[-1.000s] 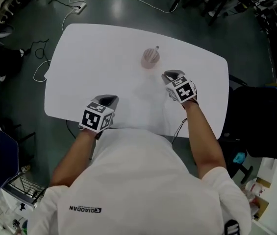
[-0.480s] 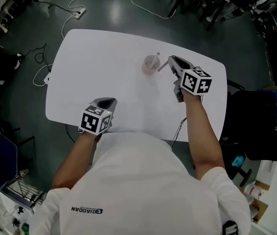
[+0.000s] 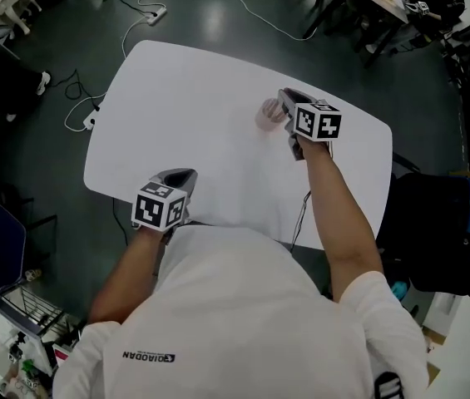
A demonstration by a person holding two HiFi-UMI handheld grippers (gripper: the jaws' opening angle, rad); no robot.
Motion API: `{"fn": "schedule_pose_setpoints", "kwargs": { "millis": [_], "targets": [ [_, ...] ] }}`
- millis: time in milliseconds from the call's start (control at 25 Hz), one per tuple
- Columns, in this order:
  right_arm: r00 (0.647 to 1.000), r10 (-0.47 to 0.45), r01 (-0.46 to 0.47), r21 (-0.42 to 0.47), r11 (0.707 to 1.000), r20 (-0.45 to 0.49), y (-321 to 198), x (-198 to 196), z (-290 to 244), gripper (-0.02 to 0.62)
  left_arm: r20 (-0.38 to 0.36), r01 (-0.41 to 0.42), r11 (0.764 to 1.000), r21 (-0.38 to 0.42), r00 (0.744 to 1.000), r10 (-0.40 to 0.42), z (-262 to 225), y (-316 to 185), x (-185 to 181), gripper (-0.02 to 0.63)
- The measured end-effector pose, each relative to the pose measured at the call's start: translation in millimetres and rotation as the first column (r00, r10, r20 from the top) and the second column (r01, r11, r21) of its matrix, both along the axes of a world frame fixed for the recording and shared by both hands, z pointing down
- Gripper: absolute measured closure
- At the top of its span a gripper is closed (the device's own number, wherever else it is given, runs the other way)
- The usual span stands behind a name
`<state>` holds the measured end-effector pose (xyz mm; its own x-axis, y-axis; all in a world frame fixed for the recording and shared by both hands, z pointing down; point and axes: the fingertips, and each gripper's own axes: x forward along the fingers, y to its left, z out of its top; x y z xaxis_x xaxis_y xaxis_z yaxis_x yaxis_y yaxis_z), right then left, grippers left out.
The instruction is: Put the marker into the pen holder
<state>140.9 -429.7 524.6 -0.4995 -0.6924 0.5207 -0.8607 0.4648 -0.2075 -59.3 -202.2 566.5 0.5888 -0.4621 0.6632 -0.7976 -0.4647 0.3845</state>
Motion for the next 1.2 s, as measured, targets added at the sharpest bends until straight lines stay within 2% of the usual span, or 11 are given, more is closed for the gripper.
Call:
{"fn": "schedule_pose_setpoints", "kwargs": {
  "millis": [200,360,440,600,840,1200],
  "targets": [
    [0.999,0.037,-0.04,-0.106,0.994,-0.027,-4,-3,39,0.529,-0.004,0.003,1.0,-0.031,1.0,-0.003,7,18,-4,0.578],
    [0.998,0.051,-0.057,-0.228,0.972,-0.031,-1,-5,70,0.522,-0.008,-0.005,0.999,-0.037,1.0,0.005,10,22,-7,0.578],
    [0.998,0.062,-0.068,-0.248,0.966,-0.032,1,-1,78,0.514,-0.015,-0.016,0.999,-0.038,1.0,0.015,10,24,-7,0.578],
    [0.994,0.098,-0.106,-0.219,0.97,-0.045,4,5,72,0.505,-0.018,-0.044,0.998,-0.04,0.999,0.044,11,26,-11,0.578],
    [0.989,0.095,-0.109,-0.126,0.986,-0.113,35,9,54,0.505,-0.037,-0.099,0.994,-0.042,0.995,0.098,19,21,-14,0.578],
    [0.986,0.166,-0.168,-0.056,0.984,-0.032,125,-8,31,0.512,-0.069,-0.232,0.973,0.009,0.97,0.232,7,2,-5,0.578]
  ]
}}
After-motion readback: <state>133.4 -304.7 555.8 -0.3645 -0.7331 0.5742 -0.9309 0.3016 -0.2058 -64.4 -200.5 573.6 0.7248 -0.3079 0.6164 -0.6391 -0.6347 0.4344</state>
